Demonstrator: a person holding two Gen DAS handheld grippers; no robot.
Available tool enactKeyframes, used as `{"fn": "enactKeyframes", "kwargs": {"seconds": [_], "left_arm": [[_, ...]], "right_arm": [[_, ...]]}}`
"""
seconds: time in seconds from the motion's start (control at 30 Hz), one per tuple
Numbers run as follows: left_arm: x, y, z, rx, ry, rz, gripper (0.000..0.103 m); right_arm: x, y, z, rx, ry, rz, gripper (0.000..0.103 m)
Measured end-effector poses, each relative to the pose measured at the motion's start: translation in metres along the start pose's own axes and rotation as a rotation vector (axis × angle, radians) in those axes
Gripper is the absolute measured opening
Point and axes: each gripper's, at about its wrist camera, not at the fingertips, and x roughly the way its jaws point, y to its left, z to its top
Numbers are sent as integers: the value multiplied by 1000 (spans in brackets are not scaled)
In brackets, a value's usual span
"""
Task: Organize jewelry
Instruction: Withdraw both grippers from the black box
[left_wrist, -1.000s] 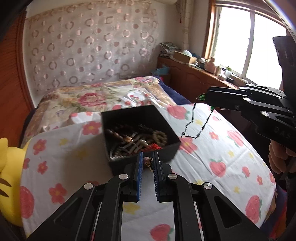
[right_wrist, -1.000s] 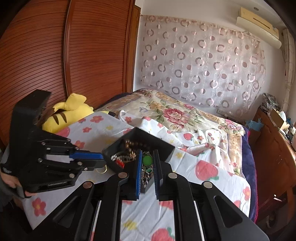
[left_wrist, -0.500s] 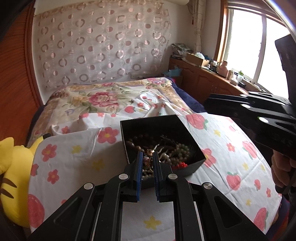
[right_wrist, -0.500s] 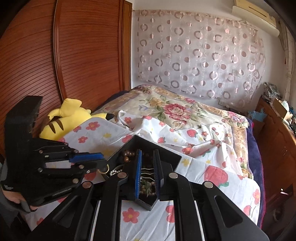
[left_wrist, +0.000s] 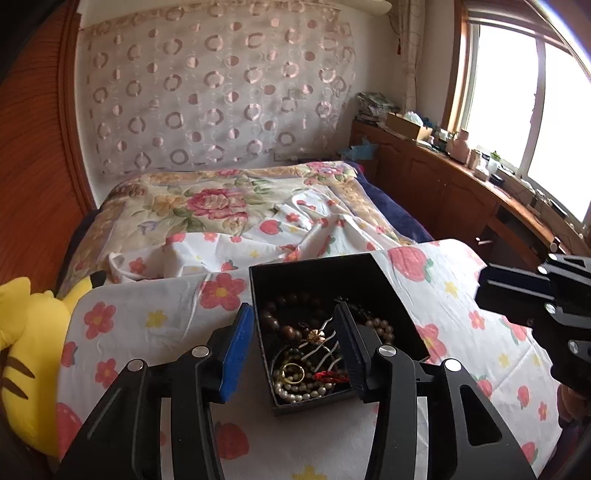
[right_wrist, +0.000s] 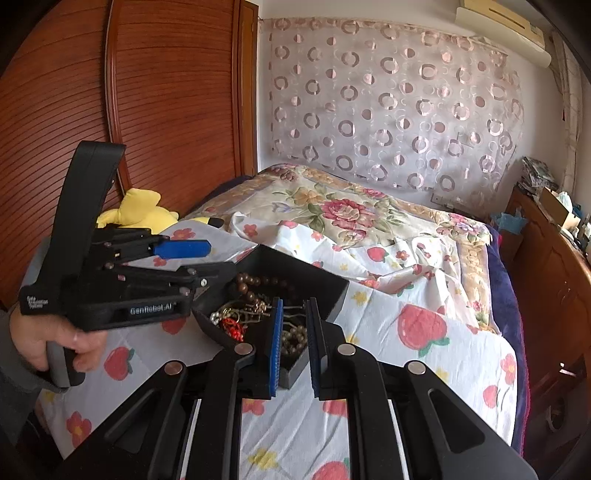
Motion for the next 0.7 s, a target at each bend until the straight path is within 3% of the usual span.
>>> {"fn": "enactKeyframes", "kwargs": {"seconds": [0.27, 0.33, 0.57, 0.7], "left_arm": [[-28, -1, -25, 5, -68, 74, 81], [-39, -3, -32, 8, -93, 96, 90], [-87, -12, -57, 22, -176, 109, 95], [-110, -19, -72, 17, -198, 120, 95]], "right_arm": [[-16, 0, -25, 61, -43, 0, 16], [-21, -1, -30, 87, -58, 0, 25], [-44, 4, -49, 139, -122, -24, 42], [-66, 13, -63, 156, -175, -46, 64]]}}
